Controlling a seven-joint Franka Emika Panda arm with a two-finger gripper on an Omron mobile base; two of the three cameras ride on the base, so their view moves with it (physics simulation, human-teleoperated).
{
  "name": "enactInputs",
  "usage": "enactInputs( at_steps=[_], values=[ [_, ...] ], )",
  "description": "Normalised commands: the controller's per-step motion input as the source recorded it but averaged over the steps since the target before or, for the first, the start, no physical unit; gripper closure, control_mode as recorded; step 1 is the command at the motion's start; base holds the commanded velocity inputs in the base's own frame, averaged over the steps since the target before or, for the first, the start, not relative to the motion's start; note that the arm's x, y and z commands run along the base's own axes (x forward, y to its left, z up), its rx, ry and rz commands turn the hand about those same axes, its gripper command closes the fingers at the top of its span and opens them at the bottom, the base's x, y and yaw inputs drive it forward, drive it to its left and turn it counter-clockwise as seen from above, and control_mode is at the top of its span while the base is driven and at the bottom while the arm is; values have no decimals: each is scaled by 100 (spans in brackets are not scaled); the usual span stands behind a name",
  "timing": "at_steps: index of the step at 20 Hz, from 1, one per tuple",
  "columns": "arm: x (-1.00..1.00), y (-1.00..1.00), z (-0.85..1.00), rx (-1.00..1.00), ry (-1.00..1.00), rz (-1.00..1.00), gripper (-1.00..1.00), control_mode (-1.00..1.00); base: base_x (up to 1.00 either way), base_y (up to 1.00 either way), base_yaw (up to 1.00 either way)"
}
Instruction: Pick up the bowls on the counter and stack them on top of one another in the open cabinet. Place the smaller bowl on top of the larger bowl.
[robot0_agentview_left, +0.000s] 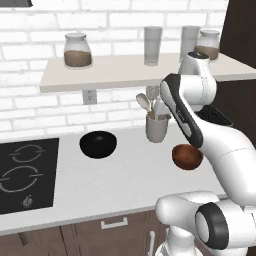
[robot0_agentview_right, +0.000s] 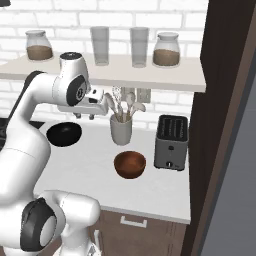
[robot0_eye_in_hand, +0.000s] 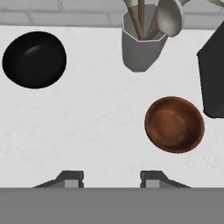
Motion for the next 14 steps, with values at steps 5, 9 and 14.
enactInputs(
  at_steps=[5, 9, 14],
  values=[
    [-1, -25, -46, -4, 6, -1, -100, -100, 0, 0, 0],
    [-4, -51, -100, -6, 0, 0, -100, -100, 0, 0, 0],
    [1, -33, -96, -6, 0, 0, -100, -100, 0, 0, 0]
  ],
)
